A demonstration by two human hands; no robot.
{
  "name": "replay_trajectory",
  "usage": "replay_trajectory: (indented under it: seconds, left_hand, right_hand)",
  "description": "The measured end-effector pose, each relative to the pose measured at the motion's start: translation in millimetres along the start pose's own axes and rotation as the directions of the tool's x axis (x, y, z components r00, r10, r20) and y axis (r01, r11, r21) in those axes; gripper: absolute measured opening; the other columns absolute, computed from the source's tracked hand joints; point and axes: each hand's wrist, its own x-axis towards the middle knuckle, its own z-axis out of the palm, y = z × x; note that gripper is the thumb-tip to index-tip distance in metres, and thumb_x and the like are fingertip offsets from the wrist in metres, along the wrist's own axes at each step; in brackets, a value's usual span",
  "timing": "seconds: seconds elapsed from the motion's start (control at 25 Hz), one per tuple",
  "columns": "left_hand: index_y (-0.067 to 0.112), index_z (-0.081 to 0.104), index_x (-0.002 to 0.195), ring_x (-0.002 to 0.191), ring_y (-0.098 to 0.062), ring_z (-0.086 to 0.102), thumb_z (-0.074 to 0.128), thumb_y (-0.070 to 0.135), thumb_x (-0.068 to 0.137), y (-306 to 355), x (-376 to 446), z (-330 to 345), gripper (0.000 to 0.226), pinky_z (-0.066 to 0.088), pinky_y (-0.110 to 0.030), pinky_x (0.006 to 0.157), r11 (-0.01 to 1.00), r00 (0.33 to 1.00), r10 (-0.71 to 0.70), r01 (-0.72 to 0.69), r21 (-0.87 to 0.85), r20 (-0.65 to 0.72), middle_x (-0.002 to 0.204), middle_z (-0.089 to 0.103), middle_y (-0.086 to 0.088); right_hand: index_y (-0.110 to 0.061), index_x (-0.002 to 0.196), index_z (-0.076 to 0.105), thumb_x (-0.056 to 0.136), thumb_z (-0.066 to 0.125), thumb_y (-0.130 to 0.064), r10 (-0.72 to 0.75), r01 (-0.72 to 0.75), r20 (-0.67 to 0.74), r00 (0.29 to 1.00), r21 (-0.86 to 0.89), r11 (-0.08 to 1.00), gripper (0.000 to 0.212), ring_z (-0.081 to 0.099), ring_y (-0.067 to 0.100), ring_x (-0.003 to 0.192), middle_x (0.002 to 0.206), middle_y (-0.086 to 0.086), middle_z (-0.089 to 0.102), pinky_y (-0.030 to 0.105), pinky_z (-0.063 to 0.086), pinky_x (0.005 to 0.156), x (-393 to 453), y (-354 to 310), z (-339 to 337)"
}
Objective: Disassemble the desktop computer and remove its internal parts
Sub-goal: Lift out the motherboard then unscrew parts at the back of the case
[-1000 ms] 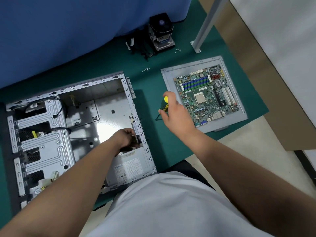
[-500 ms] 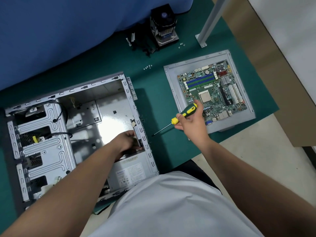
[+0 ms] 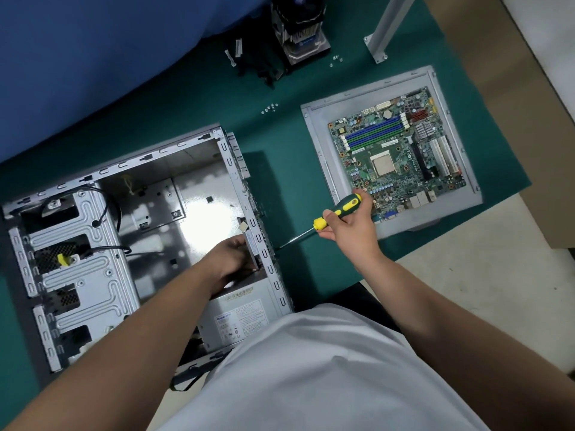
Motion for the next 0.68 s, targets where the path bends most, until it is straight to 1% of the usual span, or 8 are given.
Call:
replay_trajectory:
  seconds: [0.08,0.2,0.24,0.36,0.48,0.56,0.68]
  left_hand:
    - [0.009,0.070,0.091,0.061,-0.014,0.069,0.045,-0.009,0.103,-1.7,2.0,0.4,0.033,0.056,-0.023,0.058,1.000,1.000,0.001,-0.001,-0.030,0.013,0.074,0.076,-0.006]
    - [0.010,0.071,0.090,0.064,-0.015,0.069,0.046,-0.008,0.103,-3.4,3.0,0.7,0.034,0.057,-0.026,0.065,0.999,1.000,0.001,-0.001,-0.042,0.005,0.075,0.077,-0.007]
    - [0.010,0.071,0.089,0.064,-0.016,0.069,0.046,-0.009,0.103,-3.8,3.2,0.8,0.035,0.057,-0.027,0.066,0.999,1.000,0.001,-0.001,-0.042,0.005,0.075,0.076,-0.007]
    - [0.009,0.071,0.088,0.060,-0.014,0.069,0.044,-0.012,0.102,-3.5,2.4,1.0,0.037,0.057,-0.023,0.058,0.999,1.000,0.004,-0.004,-0.037,0.007,0.072,0.076,-0.007]
    - [0.008,0.070,0.089,0.060,-0.014,0.069,0.044,-0.012,0.102,-3.2,2.2,0.5,0.036,0.058,-0.024,0.059,0.999,1.000,0.000,0.000,-0.038,0.002,0.072,0.076,-0.006]
    - [0.008,0.070,0.089,0.059,-0.014,0.070,0.044,-0.011,0.102,-2.6,2.2,0.3,0.035,0.059,-0.024,0.059,0.999,1.000,0.001,-0.001,-0.040,0.002,0.071,0.076,-0.006]
    - [0.007,0.070,0.086,0.058,-0.012,0.071,0.045,-0.010,0.103,-2.5,1.8,0.1,0.035,0.059,-0.022,0.057,0.999,1.000,0.003,-0.003,-0.039,0.001,0.071,0.076,-0.006]
  right_hand:
    - [-0.040,0.135,0.031,0.092,0.071,-0.015,0.001,-0.001,-0.003,1.000,0.008,1.000,0.063,0.078,0.026,0.077,0.099,0.007,0.069,0.051,0.064,0.077,0.7,3.4,-1.7]
    - [-0.041,0.133,0.033,0.089,0.071,-0.018,0.007,-0.007,-0.008,1.000,0.023,1.000,0.063,0.078,0.026,0.077,0.099,0.005,0.068,0.051,0.064,0.077,0.5,6.8,-3.4]
    - [-0.041,0.133,0.033,0.089,0.071,-0.018,0.007,-0.007,-0.009,1.000,0.023,1.000,0.063,0.078,0.026,0.077,0.100,0.005,0.068,0.052,0.063,0.077,0.6,7.6,-3.9]
    - [-0.043,0.131,0.033,0.089,0.072,-0.018,0.016,-0.016,-0.012,1.000,0.023,1.000,0.062,0.078,0.026,0.077,0.104,0.008,0.067,0.052,0.063,0.078,0.5,8.8,-4.7]
    - [-0.041,0.133,0.033,0.090,0.072,-0.017,0.023,-0.022,-0.007,1.000,0.036,0.999,0.063,0.078,0.028,0.079,0.108,0.013,0.065,0.052,0.063,0.078,0.0,9.7,-5.5]
    - [-0.038,0.134,0.032,0.090,0.071,-0.015,0.021,-0.021,-0.007,1.000,0.035,0.999,0.063,0.078,0.027,0.080,0.107,0.012,0.065,0.051,0.063,0.078,-0.9,10.1,-5.5]
    - [-0.040,0.133,0.032,0.091,0.071,-0.014,0.017,-0.017,-0.010,1.000,0.034,0.999,0.063,0.078,0.026,0.080,0.106,0.009,0.066,0.051,0.063,0.079,-3.6,10.0,-3.9]
